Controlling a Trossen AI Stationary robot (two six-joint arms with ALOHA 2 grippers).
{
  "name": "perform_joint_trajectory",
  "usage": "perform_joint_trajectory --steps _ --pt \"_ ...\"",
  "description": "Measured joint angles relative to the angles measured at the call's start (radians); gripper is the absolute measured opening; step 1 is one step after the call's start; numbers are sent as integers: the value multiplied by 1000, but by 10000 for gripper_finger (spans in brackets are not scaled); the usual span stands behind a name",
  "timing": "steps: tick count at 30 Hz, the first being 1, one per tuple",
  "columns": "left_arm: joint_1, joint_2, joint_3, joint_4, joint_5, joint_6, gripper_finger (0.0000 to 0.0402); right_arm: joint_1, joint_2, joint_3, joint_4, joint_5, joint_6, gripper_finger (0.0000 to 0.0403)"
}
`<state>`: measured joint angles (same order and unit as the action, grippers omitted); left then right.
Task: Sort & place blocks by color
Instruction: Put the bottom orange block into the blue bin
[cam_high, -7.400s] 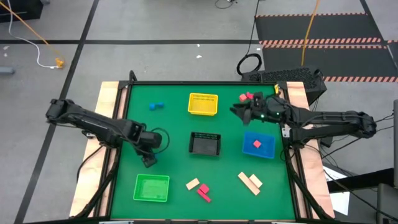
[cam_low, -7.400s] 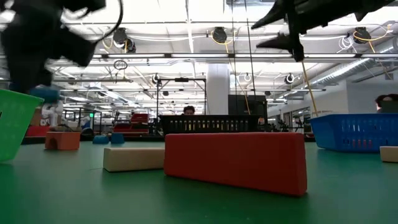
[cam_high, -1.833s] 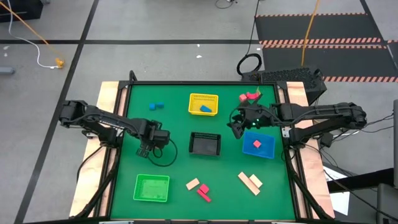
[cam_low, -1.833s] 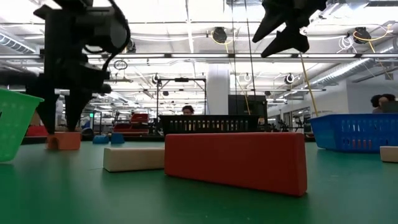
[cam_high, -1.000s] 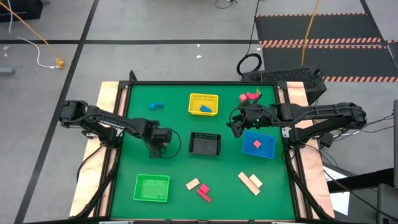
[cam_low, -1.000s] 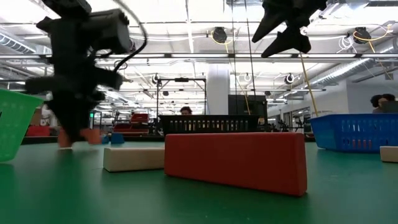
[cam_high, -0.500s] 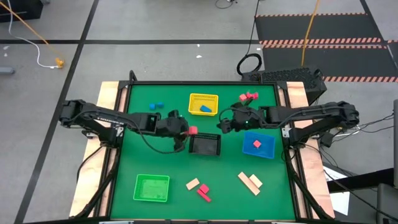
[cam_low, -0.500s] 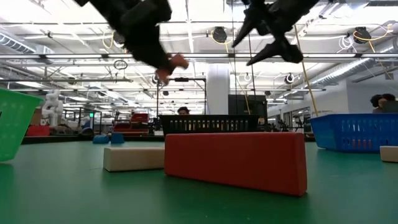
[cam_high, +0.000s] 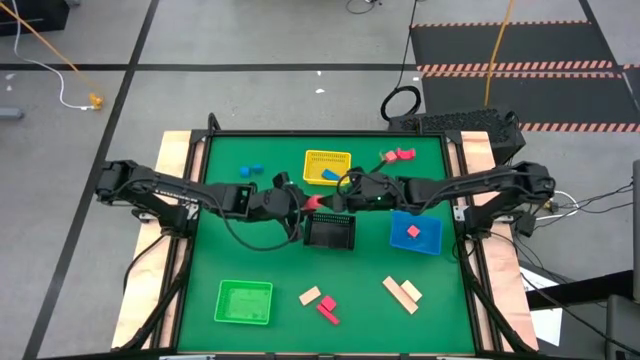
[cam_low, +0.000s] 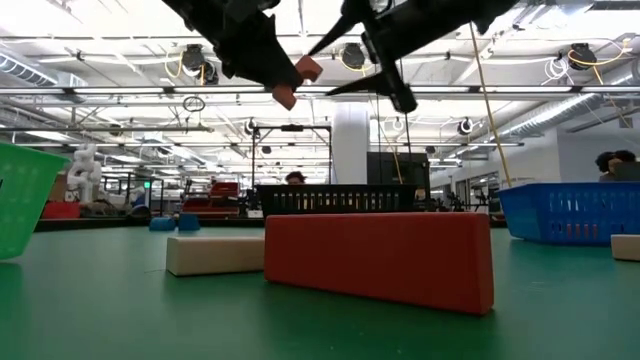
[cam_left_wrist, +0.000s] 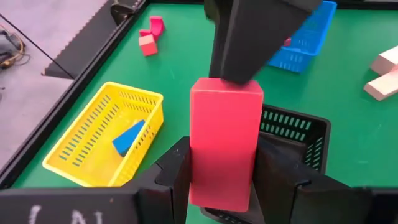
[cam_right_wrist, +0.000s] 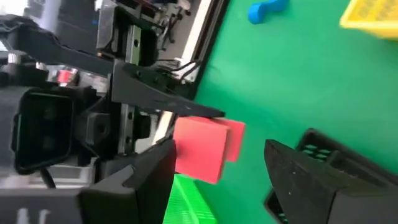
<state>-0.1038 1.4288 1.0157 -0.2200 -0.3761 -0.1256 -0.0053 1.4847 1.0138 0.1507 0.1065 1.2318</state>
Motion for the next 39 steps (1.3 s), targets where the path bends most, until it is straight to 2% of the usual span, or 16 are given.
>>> perform_joint_trajectory --steps 5,12,32,37,39 --pt "-3 0 0 4 -2 23 135 1 54 0 153 -19 21 248" --pt "-3 0 0 6 -18 43 135 -4 53 0 167 -2 36 242" --pt "-1 0 -1 50 -39 151 135 -6 51 1 139 -3 48 114" --pt "-1 1 -1 53 -39 141 136 -6 51 1 136 -4 39 113" --pt "-1 1 -1 54 -39 123 157 -6 52 1 134 -6 31 113"
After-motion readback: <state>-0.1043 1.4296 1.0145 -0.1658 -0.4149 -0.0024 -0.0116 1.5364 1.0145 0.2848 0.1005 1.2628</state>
